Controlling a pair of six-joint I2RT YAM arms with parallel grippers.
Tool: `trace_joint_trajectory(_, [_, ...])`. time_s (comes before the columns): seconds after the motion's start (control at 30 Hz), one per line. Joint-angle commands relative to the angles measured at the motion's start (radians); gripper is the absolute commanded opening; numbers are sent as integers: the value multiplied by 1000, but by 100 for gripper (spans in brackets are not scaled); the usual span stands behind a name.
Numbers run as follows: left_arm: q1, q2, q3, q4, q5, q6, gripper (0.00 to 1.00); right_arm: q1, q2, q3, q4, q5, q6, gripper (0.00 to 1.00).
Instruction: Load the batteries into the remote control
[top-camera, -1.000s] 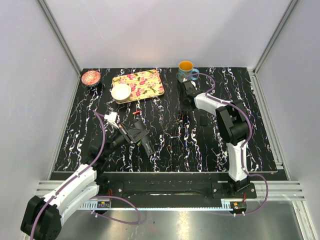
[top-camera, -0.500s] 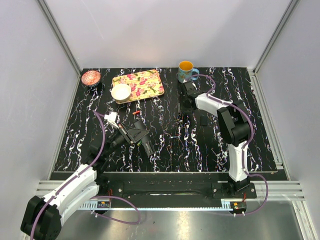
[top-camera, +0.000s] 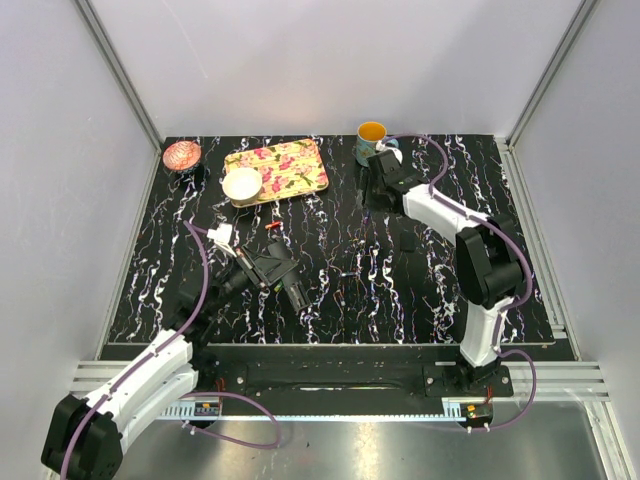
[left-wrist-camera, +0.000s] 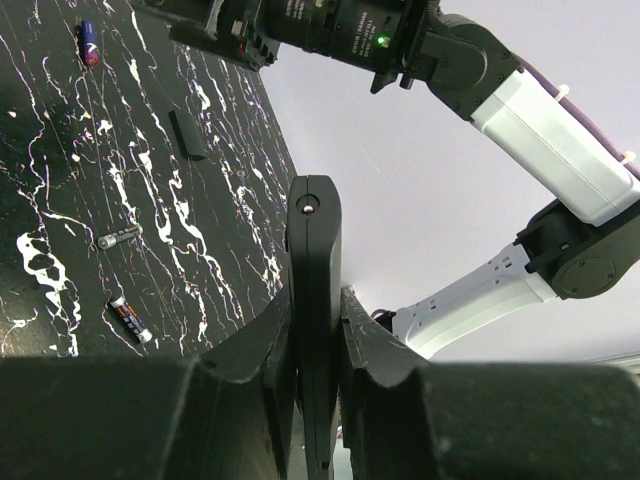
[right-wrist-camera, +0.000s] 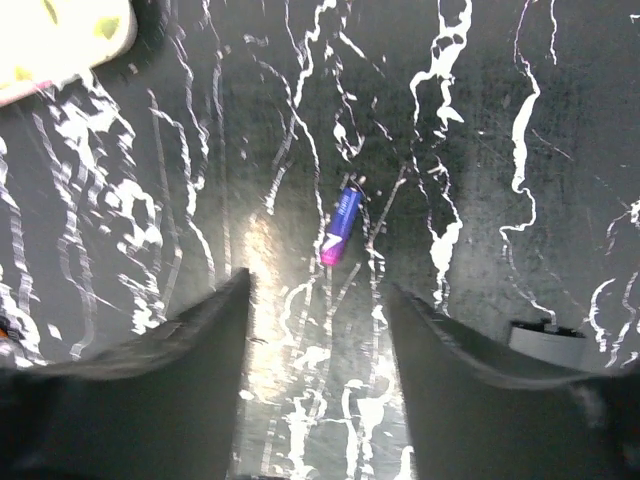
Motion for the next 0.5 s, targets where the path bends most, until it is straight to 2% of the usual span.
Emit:
trace_joint_trajectory(0.0, [-2,-4,27,52,-5,-7,0,-10,-64,-26,67,64,105,57])
trace_joint_trajectory(0.03, [-2,-4,27,52,-5,-8,0,-20,-67,-30,78,-29,95,71])
trace_joint_trajectory(0.07, [-2,-7,27,52,-3,-8,0,-26,-73,-46,84,-63,73,88])
trace_joint_trajectory(0.1, [-2,-10,27,50,-3,-7,0,-27,-96,-67,104,-71,75,99])
trace_joint_trajectory(0.2, [-2,-18,27,44,-2,-4,0,-27,-134,-135,194,-93,81,100])
trace_joint_trajectory(0.33, [-3,-21,19,55,-3,-2,0,-27,-87,-54,98,-42,78,100])
trace_joint_trajectory(0.43, [-3,-15,19,58,-6,-4,0,-27,-25,20,12,6,91,90])
trace_joint_trajectory(0.47, [-3,-12,19,60,-6,-4,0,-27,-13,32,4,13,92,84])
